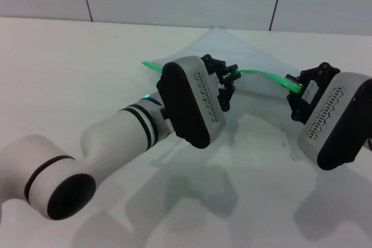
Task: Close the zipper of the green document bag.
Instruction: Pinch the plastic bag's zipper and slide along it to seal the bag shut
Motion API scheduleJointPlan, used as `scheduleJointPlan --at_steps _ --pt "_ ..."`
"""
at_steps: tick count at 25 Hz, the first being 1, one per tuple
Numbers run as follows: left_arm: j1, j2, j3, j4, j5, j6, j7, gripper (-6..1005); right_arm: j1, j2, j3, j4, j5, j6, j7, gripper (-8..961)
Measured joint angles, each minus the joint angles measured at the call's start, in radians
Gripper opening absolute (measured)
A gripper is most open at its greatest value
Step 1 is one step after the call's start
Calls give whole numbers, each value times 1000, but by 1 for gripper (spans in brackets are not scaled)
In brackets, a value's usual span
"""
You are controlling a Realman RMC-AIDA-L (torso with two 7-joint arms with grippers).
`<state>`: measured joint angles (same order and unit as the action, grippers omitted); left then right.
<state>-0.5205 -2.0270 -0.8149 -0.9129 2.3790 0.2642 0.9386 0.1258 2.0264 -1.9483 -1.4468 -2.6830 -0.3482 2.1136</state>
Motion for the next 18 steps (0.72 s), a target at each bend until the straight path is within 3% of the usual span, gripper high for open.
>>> scheduleJointPlan --at_steps 18 --pt "67 4 -138 106 -69 9 8 85 -23 2 55 -4 0 0 0 157"
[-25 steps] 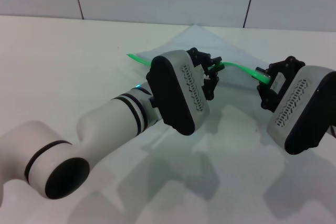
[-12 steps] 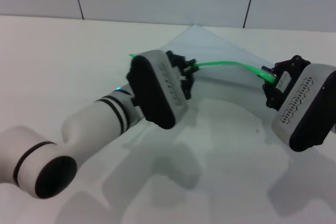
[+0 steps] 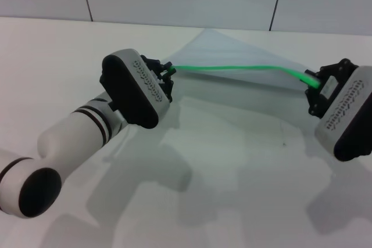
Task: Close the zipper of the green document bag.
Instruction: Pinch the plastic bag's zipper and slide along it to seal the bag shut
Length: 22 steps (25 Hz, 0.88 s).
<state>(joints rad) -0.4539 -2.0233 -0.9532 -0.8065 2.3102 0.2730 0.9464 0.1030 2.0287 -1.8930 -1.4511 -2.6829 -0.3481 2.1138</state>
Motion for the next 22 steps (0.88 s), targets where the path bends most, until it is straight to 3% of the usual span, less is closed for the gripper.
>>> scheduleJointPlan --at_steps 22 --pt "6 -5 -21 -11 2 0 2 84 2 0 70 9 -9 12 14 169"
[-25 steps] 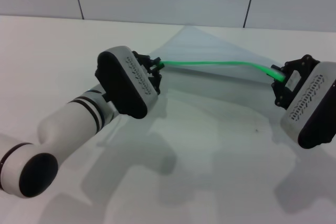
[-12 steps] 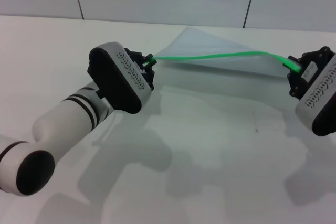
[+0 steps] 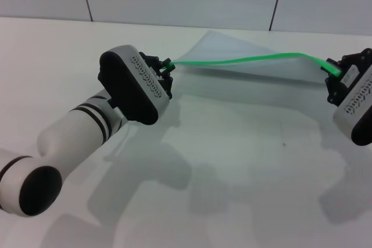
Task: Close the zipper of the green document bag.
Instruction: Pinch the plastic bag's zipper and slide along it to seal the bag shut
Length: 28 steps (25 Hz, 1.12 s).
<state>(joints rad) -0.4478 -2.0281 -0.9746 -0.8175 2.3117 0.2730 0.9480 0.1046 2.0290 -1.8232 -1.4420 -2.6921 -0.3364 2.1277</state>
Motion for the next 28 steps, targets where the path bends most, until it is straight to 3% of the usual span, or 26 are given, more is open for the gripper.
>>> scheduleJointPlan --at_steps 16,26,28 --pt "1 -1 -3 0 -14 86 -7 83 7 2 15 9 1 4 0 177" --pt "-50 -2 -17 36 -115 84 -3 113 7 4 45 41 7 86 110 182" --pt "-62 -4 -26 47 -131 82 -4 126 5 4 46 40 7 91 115 266"
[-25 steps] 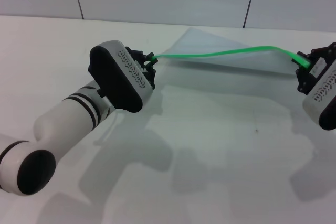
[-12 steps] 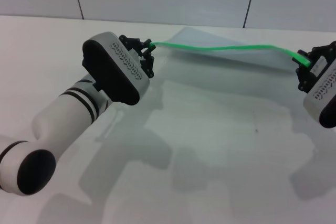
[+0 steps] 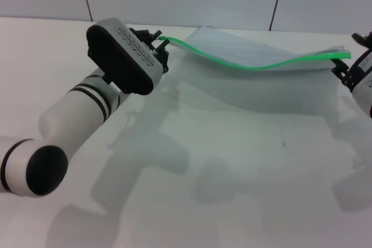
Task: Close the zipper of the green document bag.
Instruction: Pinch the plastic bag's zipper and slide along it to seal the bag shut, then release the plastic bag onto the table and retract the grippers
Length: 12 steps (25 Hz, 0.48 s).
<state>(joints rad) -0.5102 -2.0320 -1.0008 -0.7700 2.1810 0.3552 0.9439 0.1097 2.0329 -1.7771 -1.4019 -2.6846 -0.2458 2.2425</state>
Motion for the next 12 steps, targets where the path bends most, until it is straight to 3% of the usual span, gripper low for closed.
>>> scheduleJointPlan --at_steps 3,9,12 --pt "-7 0 -1 -3 -35 6 1 144 -19 1 -2 -9 1 48 29 392" --pt "-3 0 -2 -41 -119 13 -4 345 -84 1 -40 -11 2 295 150 574" --pt "7 1 -3 -80 -186 17 -4 467 -103 1 -49 -3 10 399 220 572"
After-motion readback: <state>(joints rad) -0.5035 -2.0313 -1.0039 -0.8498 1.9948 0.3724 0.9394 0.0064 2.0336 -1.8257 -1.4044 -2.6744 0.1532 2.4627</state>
